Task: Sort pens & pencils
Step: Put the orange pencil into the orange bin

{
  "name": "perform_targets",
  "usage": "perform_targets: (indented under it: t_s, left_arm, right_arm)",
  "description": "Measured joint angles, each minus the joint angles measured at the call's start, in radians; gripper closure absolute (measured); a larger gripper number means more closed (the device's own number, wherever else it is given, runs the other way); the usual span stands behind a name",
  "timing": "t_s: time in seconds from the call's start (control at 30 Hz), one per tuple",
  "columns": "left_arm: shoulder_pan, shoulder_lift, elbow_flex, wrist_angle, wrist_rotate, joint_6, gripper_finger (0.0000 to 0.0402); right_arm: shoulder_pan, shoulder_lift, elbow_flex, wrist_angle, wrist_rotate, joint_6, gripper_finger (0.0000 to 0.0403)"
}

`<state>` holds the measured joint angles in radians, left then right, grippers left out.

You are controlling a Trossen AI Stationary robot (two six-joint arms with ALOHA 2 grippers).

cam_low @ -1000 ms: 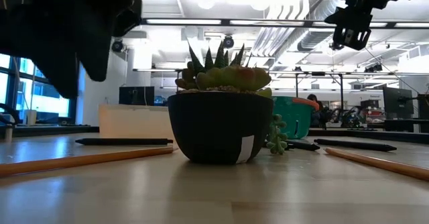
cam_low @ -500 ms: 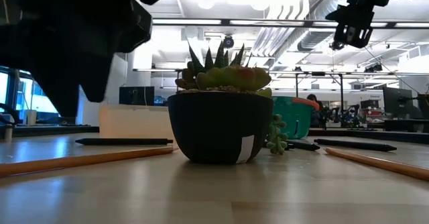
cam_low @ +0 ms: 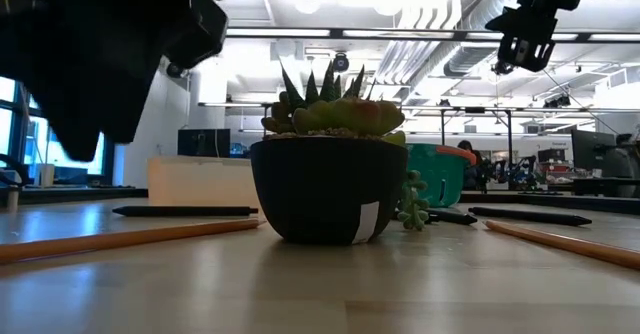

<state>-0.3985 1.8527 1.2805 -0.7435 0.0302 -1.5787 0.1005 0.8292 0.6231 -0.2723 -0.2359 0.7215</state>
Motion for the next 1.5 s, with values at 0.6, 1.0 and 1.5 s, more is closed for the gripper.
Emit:
perform_targets:
  t_s: [0.6, 1.0, 1.5]
  left_arm:
    - [0.008, 0.051, 0.049, -0.039, 0.025, -0.024, 0.0245]
    - [0.008, 0.052, 0.049, -0.038, 0.025, -0.003, 0.0245]
    - [0.010, 0.117, 0.048, -0.023, 0.057, 0.030, 0.0245]
  right_arm:
    - [0.000, 0.000, 0.000, -0.001, 0.000, 0.000, 0.0238]
    - [0.000, 0.000, 0.000, -0.001, -0.001, -0.006, 0.0238]
    - [0.000, 0.000, 0.000, 0.002, -0.002, 0.004, 0.0238]
